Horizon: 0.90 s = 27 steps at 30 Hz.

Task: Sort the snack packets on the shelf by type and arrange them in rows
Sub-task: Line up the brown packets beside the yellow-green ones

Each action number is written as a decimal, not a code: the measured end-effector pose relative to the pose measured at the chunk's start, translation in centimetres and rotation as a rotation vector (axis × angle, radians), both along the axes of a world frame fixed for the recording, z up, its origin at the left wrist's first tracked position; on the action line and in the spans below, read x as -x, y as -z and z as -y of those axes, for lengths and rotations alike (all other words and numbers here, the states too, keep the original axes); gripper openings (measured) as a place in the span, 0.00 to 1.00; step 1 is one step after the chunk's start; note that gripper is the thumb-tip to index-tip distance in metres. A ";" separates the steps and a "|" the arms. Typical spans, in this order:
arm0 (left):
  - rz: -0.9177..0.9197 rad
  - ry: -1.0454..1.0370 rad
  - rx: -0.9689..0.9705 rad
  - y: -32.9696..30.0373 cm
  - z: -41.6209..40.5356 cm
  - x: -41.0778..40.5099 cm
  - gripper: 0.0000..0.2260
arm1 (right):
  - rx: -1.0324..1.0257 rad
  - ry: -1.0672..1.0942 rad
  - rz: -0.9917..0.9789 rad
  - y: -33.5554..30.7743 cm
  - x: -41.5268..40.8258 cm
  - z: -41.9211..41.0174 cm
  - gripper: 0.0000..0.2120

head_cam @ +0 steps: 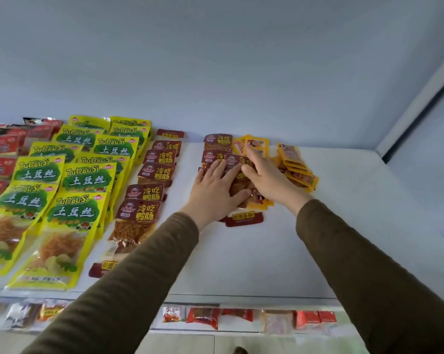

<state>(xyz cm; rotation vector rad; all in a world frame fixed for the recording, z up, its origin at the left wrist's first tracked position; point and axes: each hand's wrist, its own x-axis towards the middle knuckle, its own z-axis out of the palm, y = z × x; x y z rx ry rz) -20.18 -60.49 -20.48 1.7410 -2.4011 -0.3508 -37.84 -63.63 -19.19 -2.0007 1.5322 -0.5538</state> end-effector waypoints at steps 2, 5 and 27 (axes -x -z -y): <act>-0.031 -0.016 -0.010 0.1 -0.4 -1.2 0.34 | -0.047 -0.016 -0.005 0.4 0.6 -0.3 0.32; -0.018 -0.038 -0.040 -0.1 -1.1 -3.1 0.33 | -0.037 -0.104 -0.111 0.3 1.6 -0.4 0.39; 0.057 -0.135 -0.113 0.3 -4.9 -4.5 0.37 | 0.044 -0.138 -0.117 -2.2 0.1 3.7 0.37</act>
